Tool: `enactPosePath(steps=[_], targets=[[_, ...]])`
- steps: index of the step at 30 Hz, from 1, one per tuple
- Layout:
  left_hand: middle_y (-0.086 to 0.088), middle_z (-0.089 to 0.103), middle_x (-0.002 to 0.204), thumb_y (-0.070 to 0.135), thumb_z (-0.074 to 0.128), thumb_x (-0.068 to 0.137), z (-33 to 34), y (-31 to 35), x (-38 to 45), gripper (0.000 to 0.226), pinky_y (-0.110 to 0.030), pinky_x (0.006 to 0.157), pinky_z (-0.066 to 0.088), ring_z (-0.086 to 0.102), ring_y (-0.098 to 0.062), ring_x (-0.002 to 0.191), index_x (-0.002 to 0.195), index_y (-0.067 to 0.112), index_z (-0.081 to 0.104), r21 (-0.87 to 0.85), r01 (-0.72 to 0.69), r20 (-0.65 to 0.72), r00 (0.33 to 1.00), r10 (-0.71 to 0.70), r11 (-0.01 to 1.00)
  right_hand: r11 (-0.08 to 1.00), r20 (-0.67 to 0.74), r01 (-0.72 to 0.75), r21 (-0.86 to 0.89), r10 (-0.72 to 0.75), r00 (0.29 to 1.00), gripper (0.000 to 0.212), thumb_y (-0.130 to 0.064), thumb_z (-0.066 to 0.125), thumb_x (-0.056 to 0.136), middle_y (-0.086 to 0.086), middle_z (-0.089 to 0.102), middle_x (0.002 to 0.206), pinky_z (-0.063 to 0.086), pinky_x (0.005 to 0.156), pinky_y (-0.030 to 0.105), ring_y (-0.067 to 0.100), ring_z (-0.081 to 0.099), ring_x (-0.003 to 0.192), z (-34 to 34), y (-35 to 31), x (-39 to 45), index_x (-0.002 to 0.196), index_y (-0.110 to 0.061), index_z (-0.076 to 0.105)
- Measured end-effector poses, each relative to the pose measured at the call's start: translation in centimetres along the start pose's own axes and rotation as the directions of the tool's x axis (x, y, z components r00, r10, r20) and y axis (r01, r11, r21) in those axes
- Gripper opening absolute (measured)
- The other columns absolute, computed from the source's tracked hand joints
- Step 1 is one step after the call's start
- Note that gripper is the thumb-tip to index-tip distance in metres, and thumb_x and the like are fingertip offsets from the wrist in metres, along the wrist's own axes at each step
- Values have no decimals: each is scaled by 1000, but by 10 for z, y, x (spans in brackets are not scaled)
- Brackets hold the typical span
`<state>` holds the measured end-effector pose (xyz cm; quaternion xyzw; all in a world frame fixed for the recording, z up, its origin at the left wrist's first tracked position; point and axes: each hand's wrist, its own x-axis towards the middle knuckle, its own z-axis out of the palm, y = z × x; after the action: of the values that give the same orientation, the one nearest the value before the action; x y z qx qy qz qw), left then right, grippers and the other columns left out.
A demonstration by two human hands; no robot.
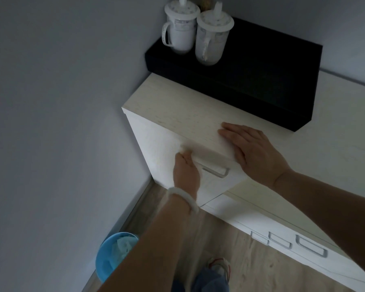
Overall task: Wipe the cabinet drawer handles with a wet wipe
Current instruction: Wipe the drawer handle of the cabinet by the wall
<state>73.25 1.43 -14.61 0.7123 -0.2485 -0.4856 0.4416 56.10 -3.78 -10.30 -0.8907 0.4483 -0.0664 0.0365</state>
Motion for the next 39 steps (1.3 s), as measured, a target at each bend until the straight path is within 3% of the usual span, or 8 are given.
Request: enactPosePath(steps=[4, 9, 16, 20, 23, 28, 34, 39], targets=[[-12, 63, 114, 40, 25, 105, 17, 0, -6, 45, -47, 93, 52, 59, -36, 112, 121, 12, 57, -114, 153, -3, 988, -154, 982, 1000, 2, -13, 3, 13, 1000, 52, -28, 28, 96, -6, 34, 153, 22, 115, 32, 15, 33, 138, 0, 0, -1, 147, -24, 36], [-18, 64, 104, 40, 26, 105, 33, -13, -35, 39, -52, 98, 47, 62, -37, 105, 93, 14, 52, -111, 226, 148, 967, -209, 968, 1000, -6, -1, 4, 1, 1000, 52, -27, 29, 96, -4, 35, 153, 25, 115, 34, 17, 35, 138, 1, 1, -1, 147, -22, 37], [-19, 61, 123, 40, 30, 105, 20, -3, -2, 45, -51, 103, 47, 56, -38, 119, 118, 7, 57, -298, 200, -45, 974, -223, 933, 1000, -16, 3, 22, -2, 1000, 52, -27, 30, 96, -5, 35, 153, 26, 114, 37, 16, 35, 138, 2, 1, -1, 147, -23, 36], [-3, 59, 92, 39, 32, 104, 44, -13, -40, 32, -40, 77, 52, 59, -28, 93, 91, 21, 54, -260, 256, 74, 967, -246, 931, 1000, -18, 7, 20, -7, 1000, 51, -24, 30, 96, -3, 36, 153, 27, 114, 38, 16, 35, 138, 2, 2, 0, 146, -21, 37], [-2, 54, 86, 37, 33, 105, 38, -9, -48, 36, -22, 49, 40, 49, -15, 70, 108, 10, 57, -259, 311, 180, 946, -271, 915, 1000, -12, 5, 17, -5, 1000, 52, -24, 30, 95, -4, 36, 153, 26, 115, 37, 15, 35, 138, 1, 1, 0, 146, -22, 37], [0, 52, 81, 33, 39, 104, 11, 6, -23, 30, -23, 53, 40, 46, -11, 67, 108, 10, 58, -379, 271, 66, 962, -266, 885, 1000, -12, 8, 15, -8, 1000, 51, -25, 31, 96, -5, 35, 153, 24, 115, 34, 15, 34, 138, 1, 2, 0, 147, -22, 37], [1, 42, 71, 24, 41, 102, 40, -10, -58, 15, -17, 39, 28, 37, -10, 54, 97, 13, 50, -319, 336, 275, 928, -252, 886, 1000, 3, -8, 21, 8, 1000, 54, -26, 27, 94, -5, 34, 153, 25, 115, 37, 15, 33, 139, 1, 1, 0, 147, -23, 36], [-1, 48, 72, 29, 44, 103, 3, 2, -22, 24, -25, 49, 34, 43, -11, 59, 90, 12, 56, -332, 244, 119, 969, -217, 911, 1000, -13, -1, 18, 2, 1000, 52, -26, 30, 95, -5, 35, 153, 19, 114, 30, 15, 33, 138, 1, 2, 0, 147, -23, 37]])
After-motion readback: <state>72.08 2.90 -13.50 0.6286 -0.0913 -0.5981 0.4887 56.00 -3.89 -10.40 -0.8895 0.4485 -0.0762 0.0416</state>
